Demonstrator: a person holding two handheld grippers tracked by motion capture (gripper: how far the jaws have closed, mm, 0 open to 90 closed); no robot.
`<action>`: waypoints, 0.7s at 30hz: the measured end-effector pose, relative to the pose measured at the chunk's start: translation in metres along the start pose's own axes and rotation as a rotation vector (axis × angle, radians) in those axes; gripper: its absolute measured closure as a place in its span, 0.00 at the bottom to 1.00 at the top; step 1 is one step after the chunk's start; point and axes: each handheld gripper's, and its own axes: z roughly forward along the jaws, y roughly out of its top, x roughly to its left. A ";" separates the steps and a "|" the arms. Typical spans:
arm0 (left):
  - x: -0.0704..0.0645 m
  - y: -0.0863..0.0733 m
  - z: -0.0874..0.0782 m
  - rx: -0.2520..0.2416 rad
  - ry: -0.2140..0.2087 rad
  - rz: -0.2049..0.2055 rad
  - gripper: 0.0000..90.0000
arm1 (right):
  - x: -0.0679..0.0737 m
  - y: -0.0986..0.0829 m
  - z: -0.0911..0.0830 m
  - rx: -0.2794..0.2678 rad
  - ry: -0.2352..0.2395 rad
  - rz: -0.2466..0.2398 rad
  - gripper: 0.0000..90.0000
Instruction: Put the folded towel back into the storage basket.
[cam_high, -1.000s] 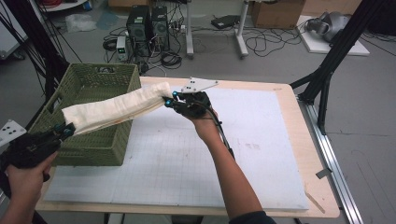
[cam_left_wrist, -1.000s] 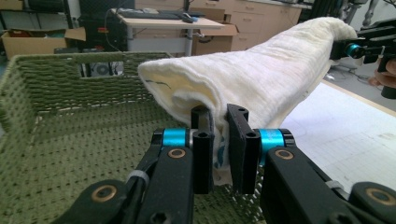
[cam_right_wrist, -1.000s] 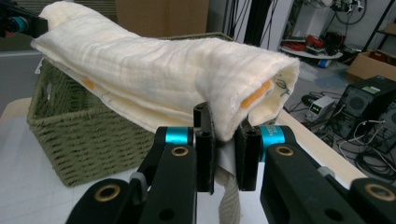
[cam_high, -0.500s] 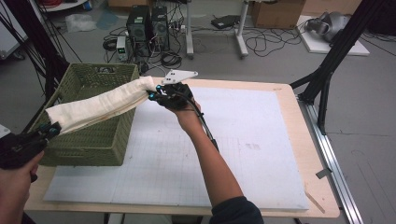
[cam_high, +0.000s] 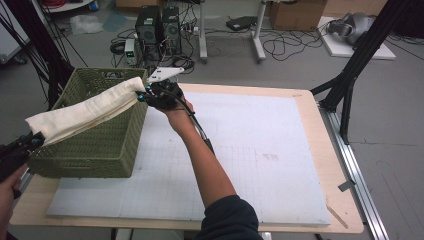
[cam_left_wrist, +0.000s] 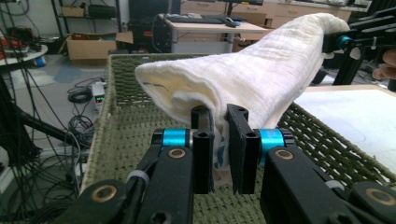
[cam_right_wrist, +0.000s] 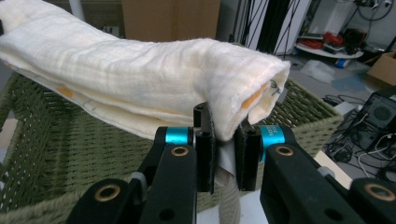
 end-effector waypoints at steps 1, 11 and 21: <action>0.001 0.000 -0.001 -0.002 0.004 0.001 0.90 | 0.000 0.002 0.003 0.000 0.001 -0.003 0.91; 0.007 -0.006 -0.008 0.003 0.025 0.004 0.90 | 0.002 0.013 0.033 0.022 -0.012 -0.002 0.91; 0.012 -0.007 -0.011 0.007 0.035 0.009 0.90 | 0.003 0.020 0.053 0.040 -0.029 0.000 0.91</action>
